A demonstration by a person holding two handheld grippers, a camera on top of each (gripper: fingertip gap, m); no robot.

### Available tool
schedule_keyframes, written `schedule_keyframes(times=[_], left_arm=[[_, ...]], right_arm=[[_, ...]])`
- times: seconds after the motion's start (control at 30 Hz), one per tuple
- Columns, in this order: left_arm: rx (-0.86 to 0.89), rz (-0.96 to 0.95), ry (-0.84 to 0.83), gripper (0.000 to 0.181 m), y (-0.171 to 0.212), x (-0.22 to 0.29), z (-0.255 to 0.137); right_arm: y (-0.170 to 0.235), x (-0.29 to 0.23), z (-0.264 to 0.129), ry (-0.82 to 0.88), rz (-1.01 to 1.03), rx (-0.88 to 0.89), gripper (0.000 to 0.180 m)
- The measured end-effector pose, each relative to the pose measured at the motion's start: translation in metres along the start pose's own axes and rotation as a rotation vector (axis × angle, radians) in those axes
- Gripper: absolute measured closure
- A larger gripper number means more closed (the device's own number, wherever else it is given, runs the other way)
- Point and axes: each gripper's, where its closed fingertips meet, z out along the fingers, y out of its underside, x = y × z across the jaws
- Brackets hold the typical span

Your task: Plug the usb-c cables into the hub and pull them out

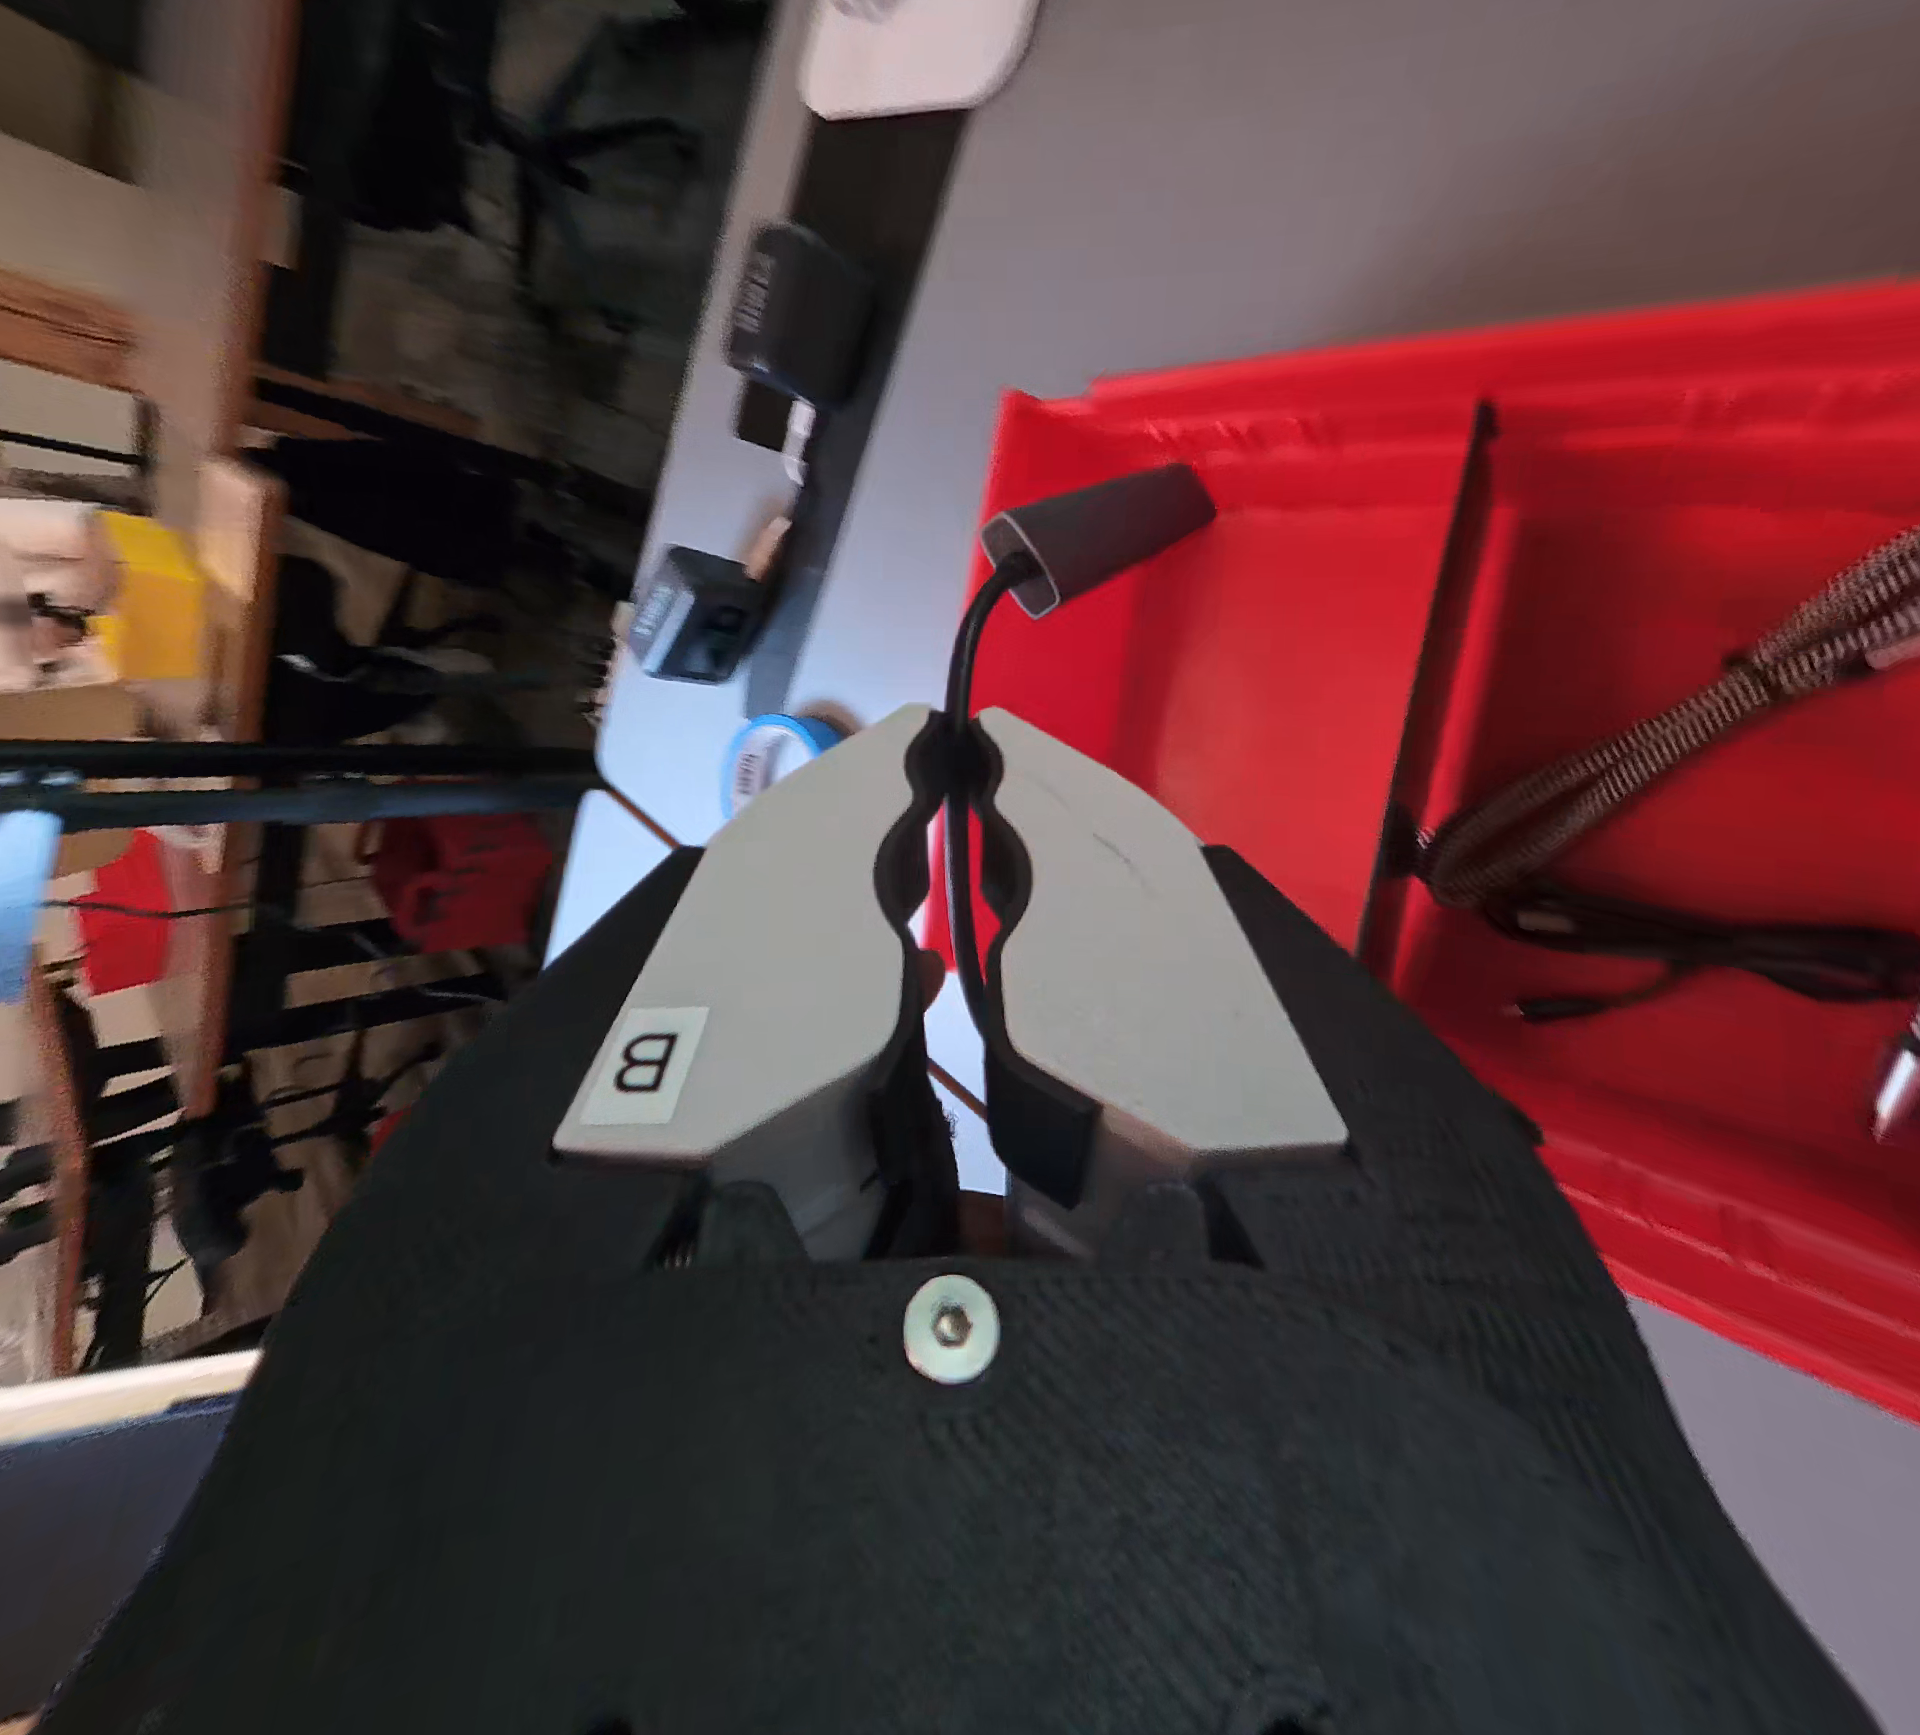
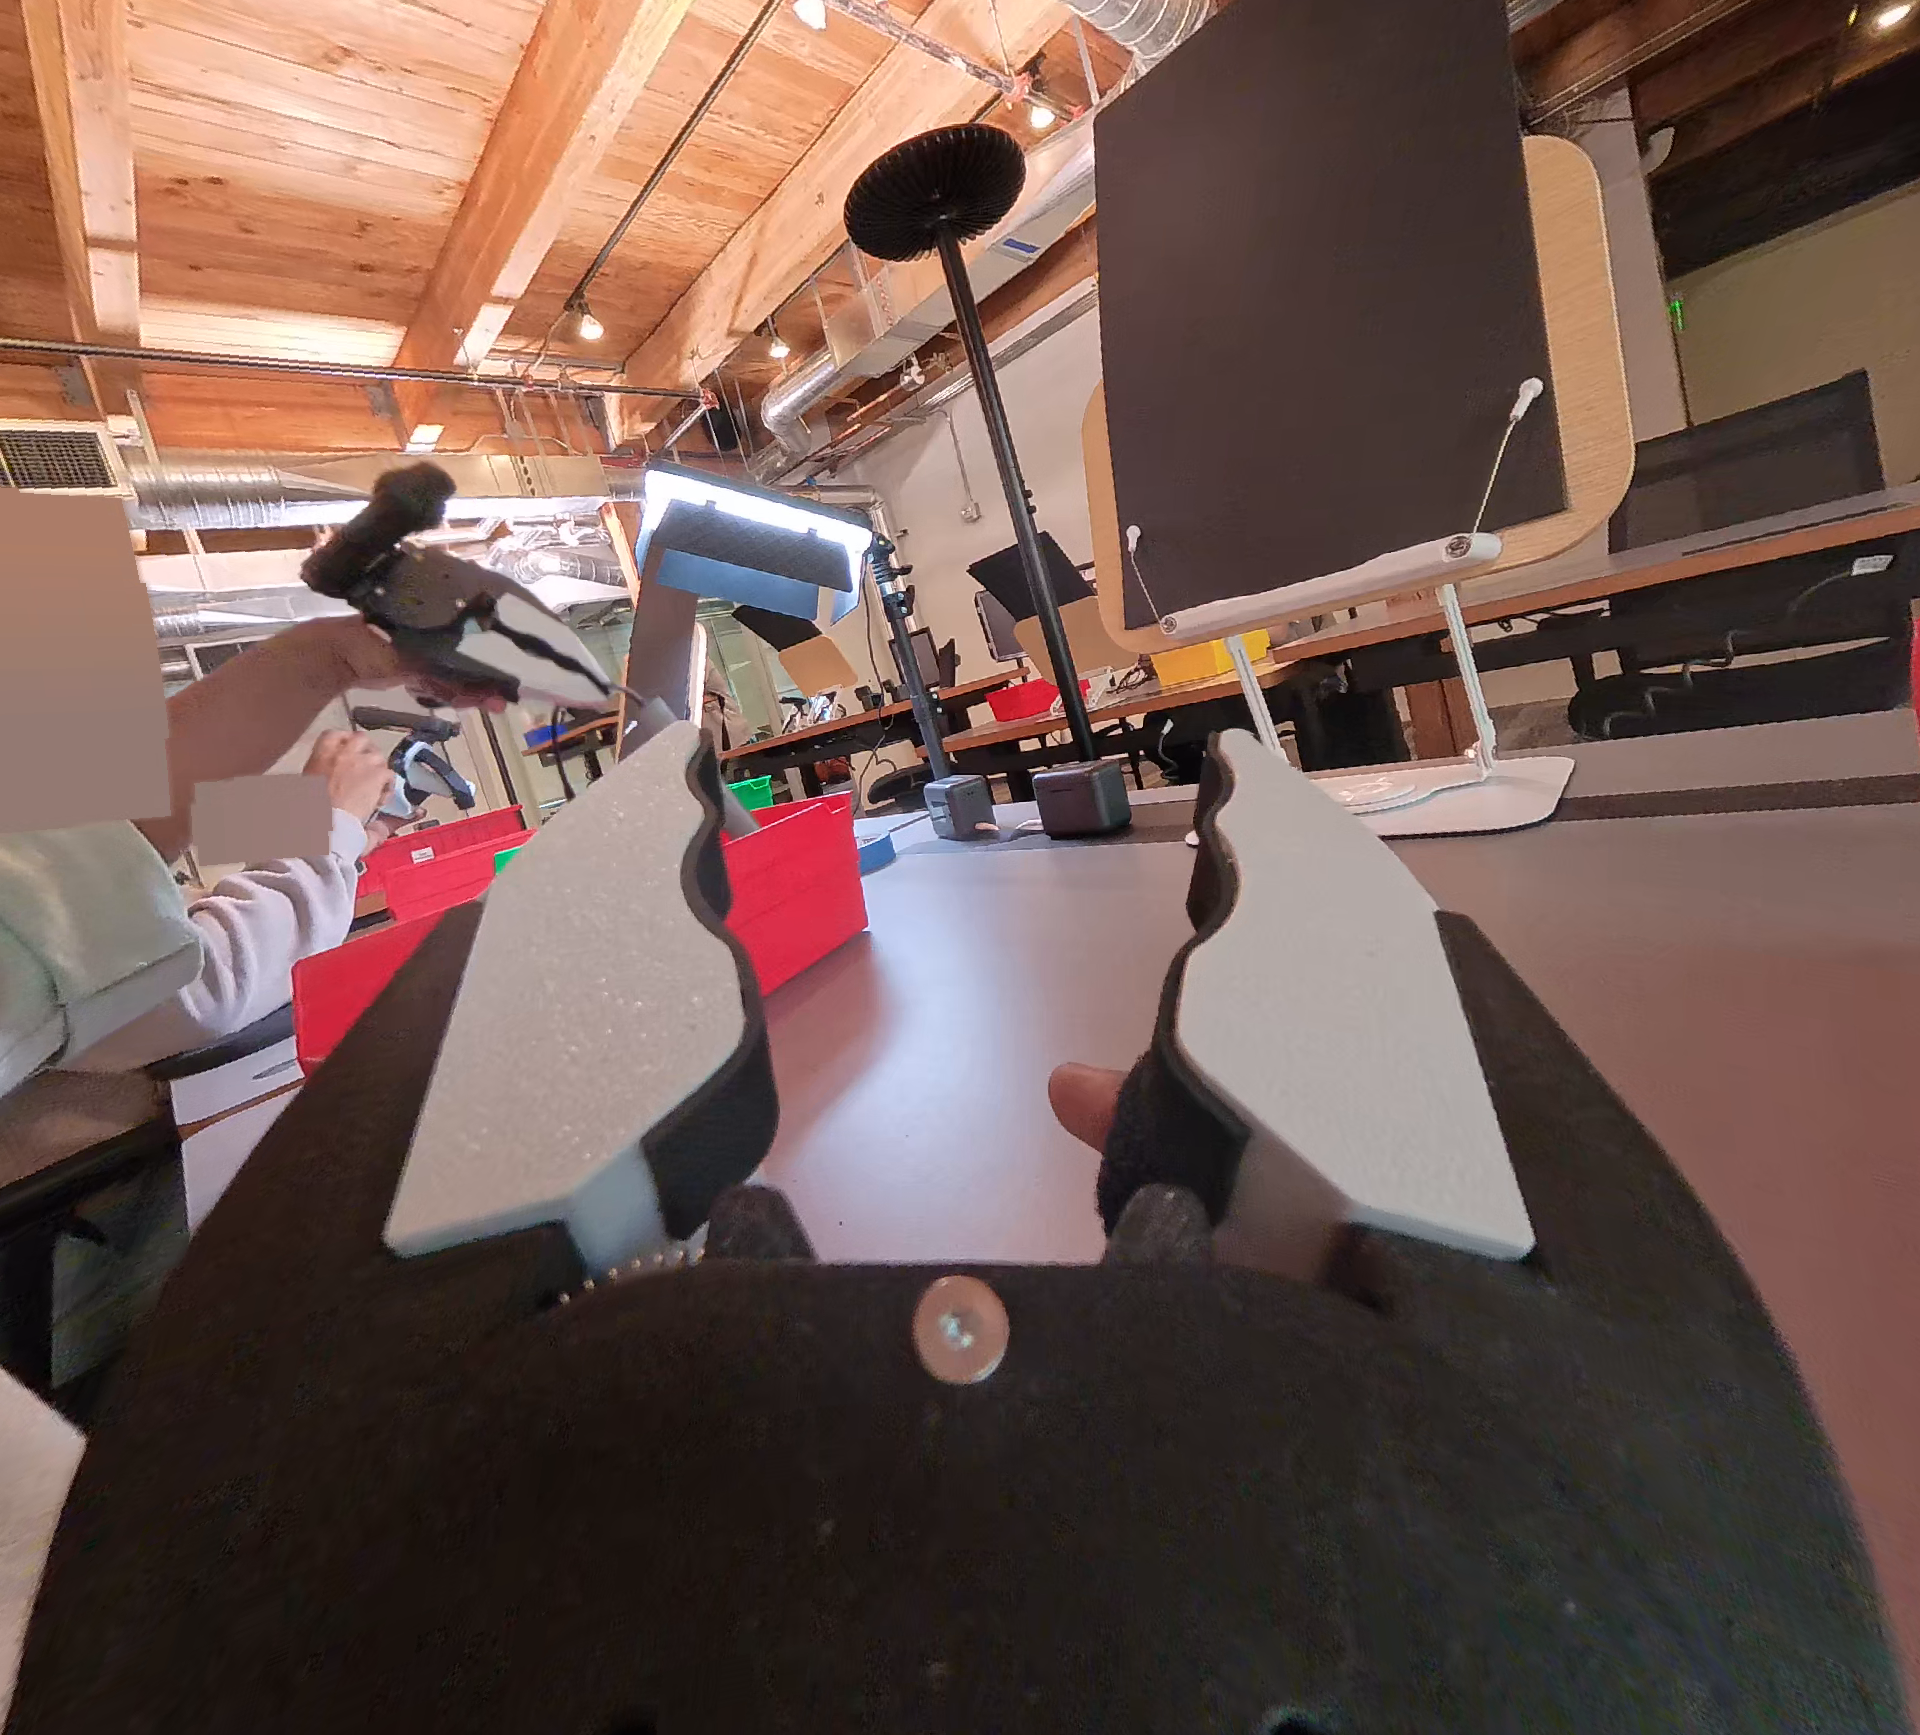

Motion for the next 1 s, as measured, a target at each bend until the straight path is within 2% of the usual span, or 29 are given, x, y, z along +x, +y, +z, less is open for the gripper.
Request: schedule_keyframes(times=[0.1, 0.23, 0.33, 0.43, 0.57, 0.7, 0.87, 1.0], left_arm=[[0.102, -0.045, -0.16, 0.177, -0.034, -0.023, -0.025], [0.322, -0.107, -0.335, 0.177, -0.095, -0.034, -0.064], [0.537, -0.153, -0.367, 0.177, -0.148, -0.016, -0.086], [0.733, -0.191, -0.322, 0.177, -0.195, 0.022, -0.093], [0.889, -0.236, -0.214, 0.178, -0.245, 0.095, -0.075], [0.96, -0.318, -0.099, 0.177, -0.279, 0.169, -0.043], [1.062, -0.504, 0.02, 0.178, -0.297, 0.224, -0.01], [1.177, -0.542, 0.076, 0.177, -0.299, 0.249, 0.007]], right_arm=[[-0.001, -0.001, 0.0, -0.007, -0.004, 0.005, 0.092], [0.0, -0.004, 0.0, -0.012, -0.031, 0.002, 0.092], [0.0, -0.008, -0.001, -0.02, -0.061, 0.003, 0.09], [0.0, -0.012, -0.001, -0.034, -0.087, 0.003, 0.088], [0.001, -0.02, -0.002, -0.063, -0.139, 0.001, 0.087], [0.006, -0.037, -0.003, -0.138, -0.22, -0.017, 0.085], [0.013, -0.054, -0.005, -0.201, -0.313, -0.037, 0.083], [0.016, -0.055, -0.004, -0.196, -0.336, -0.05, 0.085]])
